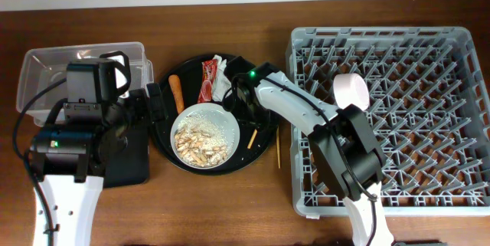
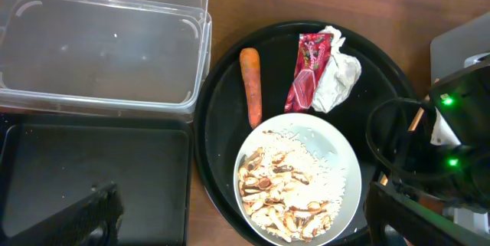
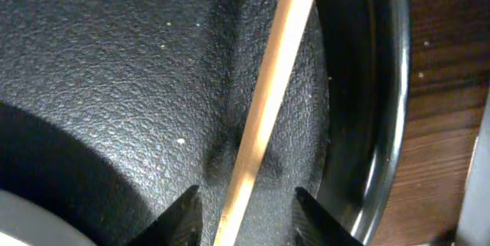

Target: Sort waste into correct bins and load items into the dishwasher rack

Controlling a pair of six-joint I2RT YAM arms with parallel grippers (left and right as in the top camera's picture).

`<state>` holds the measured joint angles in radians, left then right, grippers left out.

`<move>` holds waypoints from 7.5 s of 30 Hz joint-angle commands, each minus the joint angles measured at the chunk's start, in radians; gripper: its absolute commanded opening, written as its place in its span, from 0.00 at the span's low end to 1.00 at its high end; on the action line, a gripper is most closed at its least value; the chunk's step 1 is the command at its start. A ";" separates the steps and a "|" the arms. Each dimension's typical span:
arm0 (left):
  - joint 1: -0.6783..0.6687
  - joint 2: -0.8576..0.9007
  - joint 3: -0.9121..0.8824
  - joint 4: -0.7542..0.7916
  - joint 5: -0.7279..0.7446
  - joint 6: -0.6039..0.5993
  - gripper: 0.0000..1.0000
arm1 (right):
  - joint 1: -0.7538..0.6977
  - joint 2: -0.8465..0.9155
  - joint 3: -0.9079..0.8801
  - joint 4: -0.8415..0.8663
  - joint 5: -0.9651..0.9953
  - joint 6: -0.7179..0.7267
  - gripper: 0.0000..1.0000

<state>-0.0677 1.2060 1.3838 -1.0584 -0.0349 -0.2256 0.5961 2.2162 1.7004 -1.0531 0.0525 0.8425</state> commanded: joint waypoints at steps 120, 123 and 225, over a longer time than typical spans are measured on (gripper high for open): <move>0.005 0.003 0.006 0.002 -0.011 -0.006 0.99 | -0.047 -0.375 -0.474 0.179 0.002 -0.117 0.04; 0.005 0.003 0.006 0.002 -0.011 -0.006 0.99 | -0.047 -0.425 -0.388 0.139 0.013 -0.238 0.04; 0.005 0.003 0.006 0.001 -0.011 -0.006 0.99 | -0.134 -0.490 -0.433 0.017 -0.011 -0.478 0.38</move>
<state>-0.0677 1.2064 1.3838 -1.0580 -0.0349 -0.2256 0.4671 1.7016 1.2774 -1.0428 0.0181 0.3454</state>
